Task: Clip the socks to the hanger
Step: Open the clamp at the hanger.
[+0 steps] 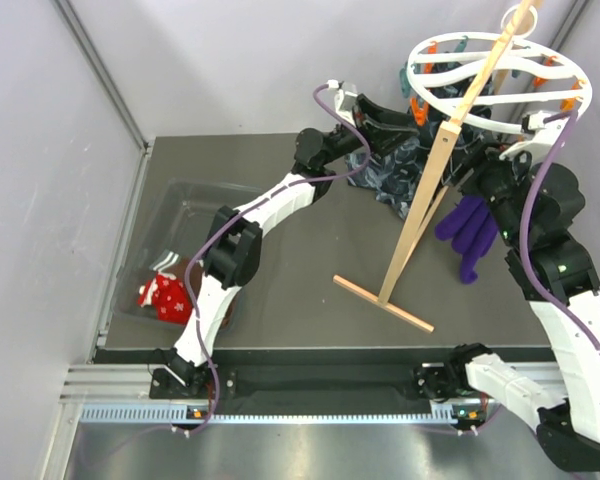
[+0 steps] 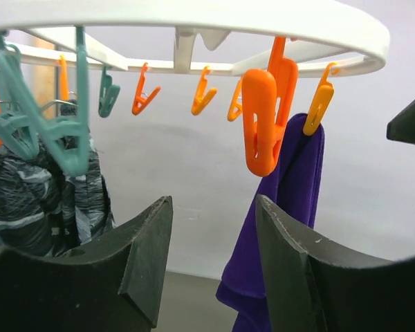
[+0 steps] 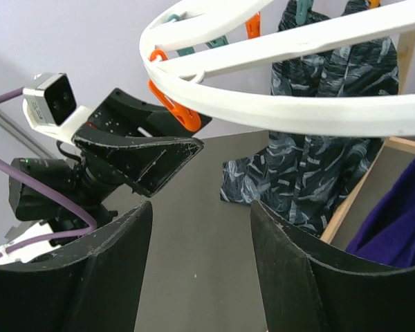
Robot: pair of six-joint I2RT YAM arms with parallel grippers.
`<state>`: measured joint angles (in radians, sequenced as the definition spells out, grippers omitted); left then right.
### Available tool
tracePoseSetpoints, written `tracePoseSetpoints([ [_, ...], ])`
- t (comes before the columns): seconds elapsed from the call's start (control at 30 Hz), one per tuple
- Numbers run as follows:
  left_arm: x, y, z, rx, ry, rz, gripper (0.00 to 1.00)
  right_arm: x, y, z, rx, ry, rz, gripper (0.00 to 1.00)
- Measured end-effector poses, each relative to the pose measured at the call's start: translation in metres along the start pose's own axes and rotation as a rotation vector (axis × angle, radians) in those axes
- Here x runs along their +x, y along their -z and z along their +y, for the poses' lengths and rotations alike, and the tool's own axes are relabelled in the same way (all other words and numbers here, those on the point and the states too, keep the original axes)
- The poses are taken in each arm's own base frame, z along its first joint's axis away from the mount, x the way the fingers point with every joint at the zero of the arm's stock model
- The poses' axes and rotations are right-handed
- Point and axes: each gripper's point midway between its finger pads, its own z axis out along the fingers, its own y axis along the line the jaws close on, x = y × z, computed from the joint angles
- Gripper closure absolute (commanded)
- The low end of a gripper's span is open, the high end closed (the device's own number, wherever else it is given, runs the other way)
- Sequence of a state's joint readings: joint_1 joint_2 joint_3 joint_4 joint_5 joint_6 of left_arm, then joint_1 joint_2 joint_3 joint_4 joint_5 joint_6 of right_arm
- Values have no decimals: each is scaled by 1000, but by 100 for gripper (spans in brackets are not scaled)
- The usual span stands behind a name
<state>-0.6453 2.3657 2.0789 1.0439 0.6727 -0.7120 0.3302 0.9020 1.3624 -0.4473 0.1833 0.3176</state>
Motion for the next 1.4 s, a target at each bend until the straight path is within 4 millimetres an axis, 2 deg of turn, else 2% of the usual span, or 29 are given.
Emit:
tracePoseSetpoints([
  [0.2, 15, -16, -13, 21, 5, 38, 39, -4, 13, -8, 33, 1, -14, 37],
  [0.4, 16, -39, -24, 21, -40, 45, 39, -2, 20, -27, 128, 28, -8, 37],
  [0.6, 23, -52, -23, -26, -93, 62, 45, 7, 20, -31, 138, 48, 31, 36],
  [0.73, 28, -51, -16, -63, -96, 77, 55, 11, 19, -30, 131, 59, 45, 36],
  [0.87, 31, -48, -9, -92, -103, 75, 55, 11, 19, -29, 124, 66, 47, 36],
  [0.97, 45, -39, 0, -128, -87, 97, 55, 12, 19, -28, 117, 67, 52, 36],
  [1.07, 50, -34, 6, -142, -77, 109, 55, 13, 18, -26, 107, 66, 55, 35],
  [1.4, 26, -30, 1, -131, -71, 68, 48, 16, 15, -21, 78, 66, 73, 32],
])
